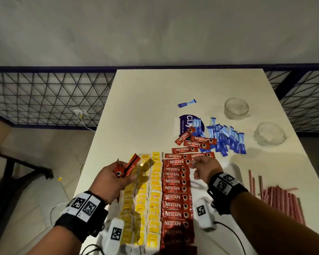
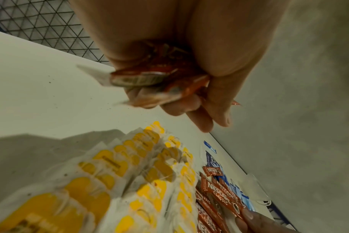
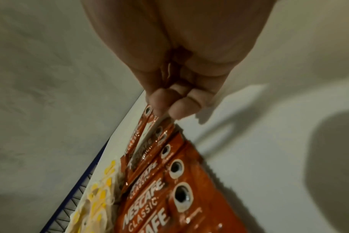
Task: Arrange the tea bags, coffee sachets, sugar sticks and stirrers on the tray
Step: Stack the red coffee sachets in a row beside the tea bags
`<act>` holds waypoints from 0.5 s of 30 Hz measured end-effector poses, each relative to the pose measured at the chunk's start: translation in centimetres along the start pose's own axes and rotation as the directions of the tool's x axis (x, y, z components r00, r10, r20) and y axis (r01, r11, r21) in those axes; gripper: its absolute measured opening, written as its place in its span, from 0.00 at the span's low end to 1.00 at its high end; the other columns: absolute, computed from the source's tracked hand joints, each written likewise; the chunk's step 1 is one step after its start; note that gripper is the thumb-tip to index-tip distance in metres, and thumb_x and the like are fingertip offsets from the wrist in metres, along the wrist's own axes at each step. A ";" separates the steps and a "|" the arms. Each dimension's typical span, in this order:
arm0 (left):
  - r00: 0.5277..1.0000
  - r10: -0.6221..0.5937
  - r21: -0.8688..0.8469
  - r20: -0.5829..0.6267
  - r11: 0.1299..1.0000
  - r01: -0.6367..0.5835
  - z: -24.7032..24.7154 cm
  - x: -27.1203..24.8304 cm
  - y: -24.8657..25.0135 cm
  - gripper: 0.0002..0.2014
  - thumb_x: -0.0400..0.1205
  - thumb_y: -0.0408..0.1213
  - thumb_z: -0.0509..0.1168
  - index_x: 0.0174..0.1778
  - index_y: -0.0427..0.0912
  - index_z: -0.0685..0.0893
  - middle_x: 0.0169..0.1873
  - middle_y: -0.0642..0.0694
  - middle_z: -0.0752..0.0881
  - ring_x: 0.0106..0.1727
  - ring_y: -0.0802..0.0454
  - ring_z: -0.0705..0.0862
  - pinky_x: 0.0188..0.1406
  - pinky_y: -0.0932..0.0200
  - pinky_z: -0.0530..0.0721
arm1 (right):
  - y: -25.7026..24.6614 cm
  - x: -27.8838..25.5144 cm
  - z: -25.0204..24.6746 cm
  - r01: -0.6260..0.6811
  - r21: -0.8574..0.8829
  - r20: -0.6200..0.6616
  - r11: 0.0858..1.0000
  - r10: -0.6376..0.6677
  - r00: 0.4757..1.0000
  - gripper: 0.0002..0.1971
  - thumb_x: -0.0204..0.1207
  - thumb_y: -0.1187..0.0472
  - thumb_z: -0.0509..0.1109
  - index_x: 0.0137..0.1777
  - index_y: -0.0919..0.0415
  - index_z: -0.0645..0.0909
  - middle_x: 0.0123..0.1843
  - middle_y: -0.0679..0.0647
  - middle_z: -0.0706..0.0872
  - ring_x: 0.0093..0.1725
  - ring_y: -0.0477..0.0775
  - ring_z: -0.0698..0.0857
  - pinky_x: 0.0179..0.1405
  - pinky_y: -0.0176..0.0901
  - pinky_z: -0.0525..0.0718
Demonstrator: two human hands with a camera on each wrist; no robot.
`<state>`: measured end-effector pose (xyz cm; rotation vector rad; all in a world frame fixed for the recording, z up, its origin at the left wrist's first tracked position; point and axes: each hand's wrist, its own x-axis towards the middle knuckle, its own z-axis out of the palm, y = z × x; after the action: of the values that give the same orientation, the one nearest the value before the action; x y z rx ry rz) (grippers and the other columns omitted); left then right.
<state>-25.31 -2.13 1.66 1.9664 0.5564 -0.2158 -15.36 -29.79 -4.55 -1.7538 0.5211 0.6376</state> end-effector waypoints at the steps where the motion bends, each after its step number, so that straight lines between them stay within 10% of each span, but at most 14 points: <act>1: 1.000 -0.007 0.006 -0.005 1.000 0.007 -0.1 -0.1 -0.2 0.11 0.71 0.30 0.78 0.44 0.45 0.84 0.21 0.53 0.82 0.21 0.59 0.77 0.24 0.71 0.76 | 0.1 0.2 0.2 -0.003 -0.013 0.004 1.000 0.003 1.000 0.03 0.81 0.64 0.68 0.50 0.63 0.81 0.41 0.57 0.89 0.24 0.51 0.76 0.25 0.40 0.81; 15: 0.997 -0.076 -0.002 -0.012 0.997 0.076 -0.9 -0.9 -1.2 0.12 0.71 0.32 0.79 0.46 0.44 0.84 0.23 0.51 0.84 0.23 0.55 0.78 0.33 0.59 0.78 | 0.4 0.9 1.6 -0.022 -0.317 -0.122 0.948 -0.018 0.992 0.07 0.73 0.49 0.75 0.42 0.50 0.84 0.45 0.48 0.89 0.46 0.55 0.87 0.56 0.51 0.87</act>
<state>-26.77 -1.14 1.49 1.9484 0.6395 -0.2512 -15.22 -28.33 -5.80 -2.1079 0.5265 0.6440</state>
